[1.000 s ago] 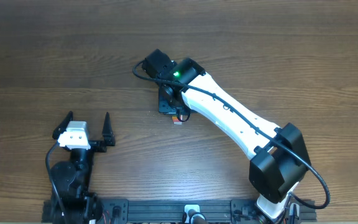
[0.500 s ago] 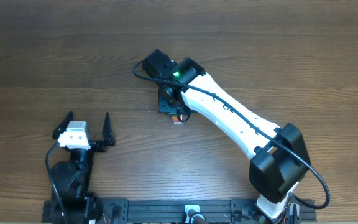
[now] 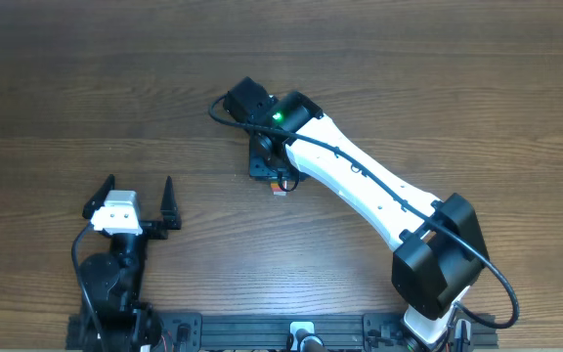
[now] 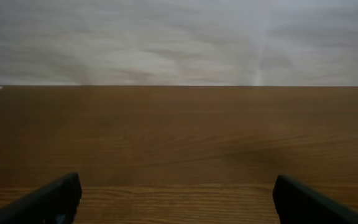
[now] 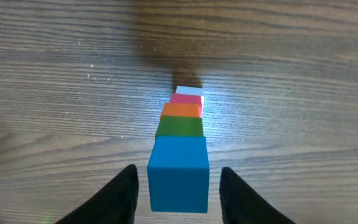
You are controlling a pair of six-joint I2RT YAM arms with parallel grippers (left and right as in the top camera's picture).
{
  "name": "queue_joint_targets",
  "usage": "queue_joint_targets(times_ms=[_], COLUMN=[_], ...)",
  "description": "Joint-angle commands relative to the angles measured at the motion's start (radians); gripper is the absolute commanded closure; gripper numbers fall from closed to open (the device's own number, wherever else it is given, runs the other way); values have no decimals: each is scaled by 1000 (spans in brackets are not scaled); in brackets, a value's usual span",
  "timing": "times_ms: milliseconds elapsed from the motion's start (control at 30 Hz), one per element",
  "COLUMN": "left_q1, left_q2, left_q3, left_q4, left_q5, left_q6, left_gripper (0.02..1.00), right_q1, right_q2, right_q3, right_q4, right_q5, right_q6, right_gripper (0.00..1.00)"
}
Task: Stack Cubes
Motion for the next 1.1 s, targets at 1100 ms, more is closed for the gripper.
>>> queue_joint_targets(times_ms=[1100], left_q1=[5], left_q2=[-5], left_q3=[-7], left_q4=[2], left_q5=[13], left_q6=[15], left_gripper=[18], right_q1=[-505], right_q2=[-239], right_q3=[62], right_q4=[96], right_q5=[393], right_q6=[-515], right_gripper=[7])
